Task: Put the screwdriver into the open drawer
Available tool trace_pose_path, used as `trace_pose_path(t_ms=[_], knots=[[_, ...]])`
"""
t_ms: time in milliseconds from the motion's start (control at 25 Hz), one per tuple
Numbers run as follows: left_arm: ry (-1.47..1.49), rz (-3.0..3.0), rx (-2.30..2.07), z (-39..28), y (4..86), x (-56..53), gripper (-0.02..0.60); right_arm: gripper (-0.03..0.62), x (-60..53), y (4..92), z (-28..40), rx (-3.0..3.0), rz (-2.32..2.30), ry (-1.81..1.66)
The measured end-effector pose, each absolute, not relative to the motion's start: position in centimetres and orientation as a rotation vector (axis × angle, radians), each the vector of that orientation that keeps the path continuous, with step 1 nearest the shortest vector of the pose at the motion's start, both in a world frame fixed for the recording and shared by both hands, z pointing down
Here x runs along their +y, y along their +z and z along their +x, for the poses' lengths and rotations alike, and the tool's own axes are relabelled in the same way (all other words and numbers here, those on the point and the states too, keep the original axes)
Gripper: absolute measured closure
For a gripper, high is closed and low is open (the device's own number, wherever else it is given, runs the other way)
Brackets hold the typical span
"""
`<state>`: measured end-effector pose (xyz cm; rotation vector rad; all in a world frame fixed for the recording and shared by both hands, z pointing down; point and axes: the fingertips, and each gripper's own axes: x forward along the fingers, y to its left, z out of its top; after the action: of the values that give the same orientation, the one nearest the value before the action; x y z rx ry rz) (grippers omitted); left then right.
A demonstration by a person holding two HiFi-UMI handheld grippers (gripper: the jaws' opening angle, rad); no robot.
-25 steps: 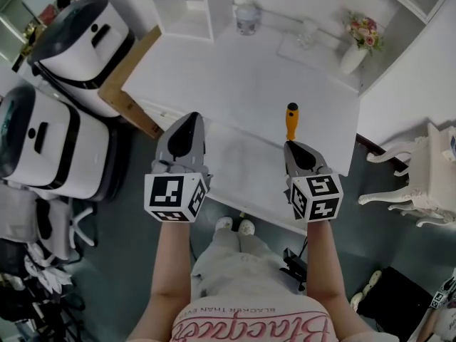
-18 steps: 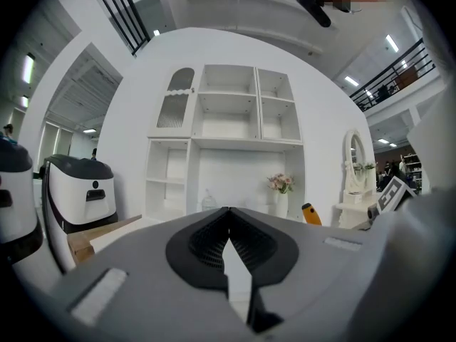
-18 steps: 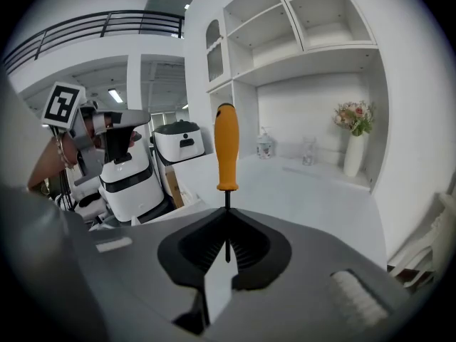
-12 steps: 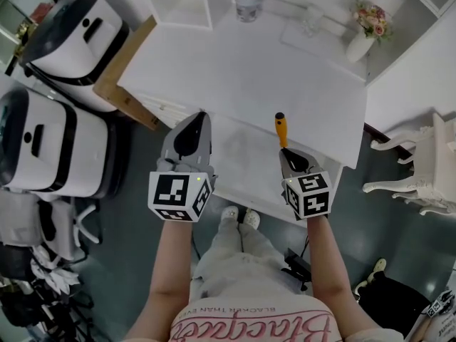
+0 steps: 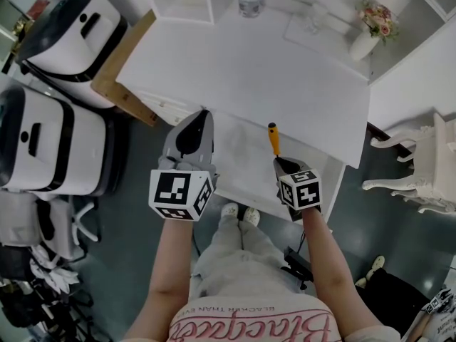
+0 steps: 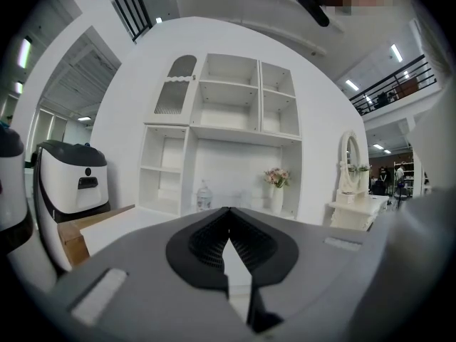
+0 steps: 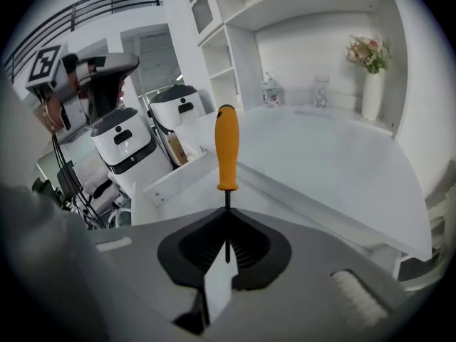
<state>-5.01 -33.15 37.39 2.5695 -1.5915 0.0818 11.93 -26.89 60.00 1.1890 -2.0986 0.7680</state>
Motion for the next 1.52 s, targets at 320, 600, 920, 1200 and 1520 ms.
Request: trace_pose_path(t_ms=[320, 600, 920, 1200, 1520], knots=[[0.101, 2.573, -1.566, -5.6, 38.1, -33.4, 0.583, 0.582, -25.6, 65.3, 11.6, -1.965, 1.099, 0.873], [0.168, 2.579, -1.536, -6.0, 38.9, -32.9, 0.583, 0.582, -24.2, 70.3, 12.5, -1.808, 1.135, 1.127], [0.194, 2.612, -1.517, -5.7, 38.5, -32.9, 0.583, 0.582, -23.3, 73.8, 13.6, -1.678, 1.193, 1.288], [0.233, 2.609, -1.516, -6.3, 38.8, -32.4, 0.583, 0.58, -23.2, 75.1, 13.1, -1.614, 1.21, 1.376], [0.265, 2.624, -1.521, -6.7, 38.5, -31.9, 0.583, 0.58, -23.3, 75.9, 13.3, -1.564, 1.258, 1.43]])
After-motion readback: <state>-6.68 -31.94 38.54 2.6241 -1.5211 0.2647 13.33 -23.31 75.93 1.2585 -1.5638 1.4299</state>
